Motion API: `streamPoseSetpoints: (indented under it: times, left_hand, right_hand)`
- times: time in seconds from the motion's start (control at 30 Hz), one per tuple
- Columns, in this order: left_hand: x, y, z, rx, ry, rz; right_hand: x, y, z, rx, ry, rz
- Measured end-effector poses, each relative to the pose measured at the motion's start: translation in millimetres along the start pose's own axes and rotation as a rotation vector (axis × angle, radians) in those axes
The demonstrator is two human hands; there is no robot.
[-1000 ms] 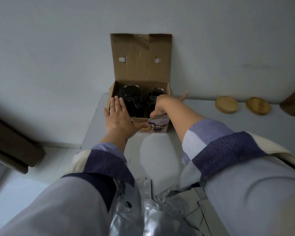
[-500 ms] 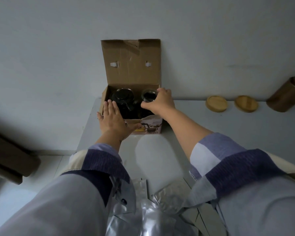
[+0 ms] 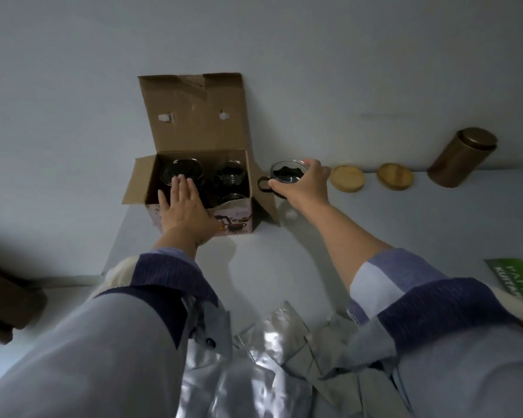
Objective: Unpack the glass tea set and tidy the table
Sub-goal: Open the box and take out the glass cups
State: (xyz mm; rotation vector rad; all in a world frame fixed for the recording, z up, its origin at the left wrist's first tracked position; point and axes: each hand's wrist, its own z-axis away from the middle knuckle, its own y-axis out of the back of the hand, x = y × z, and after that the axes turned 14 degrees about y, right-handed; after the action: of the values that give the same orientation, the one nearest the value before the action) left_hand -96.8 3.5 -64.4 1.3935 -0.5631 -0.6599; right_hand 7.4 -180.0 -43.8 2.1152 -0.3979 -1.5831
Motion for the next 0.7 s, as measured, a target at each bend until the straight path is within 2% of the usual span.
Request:
streamPoseSetpoints:
  times: [0.17,0.33,0.43,0.6,0.7]
  left_hand:
    - [62,4,37,0.162,-0.168,0.007]
    - [126,-19,78,0.193,-0.395,-0.035]
    - [152,-43,95,0.051,-0.44,-0.078]
    - [175,-71,107,-0.288,-0.358,-0.008]
    - [180,-82,109,-0.396,-0.328,0.017]
  right_hand:
    - [43,42,10,-0.004,-0.086,0.034]
    - [87,81,17,0.005,-0.175,0.052]
    - [111,99,17,-0.009,-0.208,0.055]
    - [150,113,14,-0.049,-0.214,0.101]
    - [168,114,15,-0.066,-0.207,0.085]
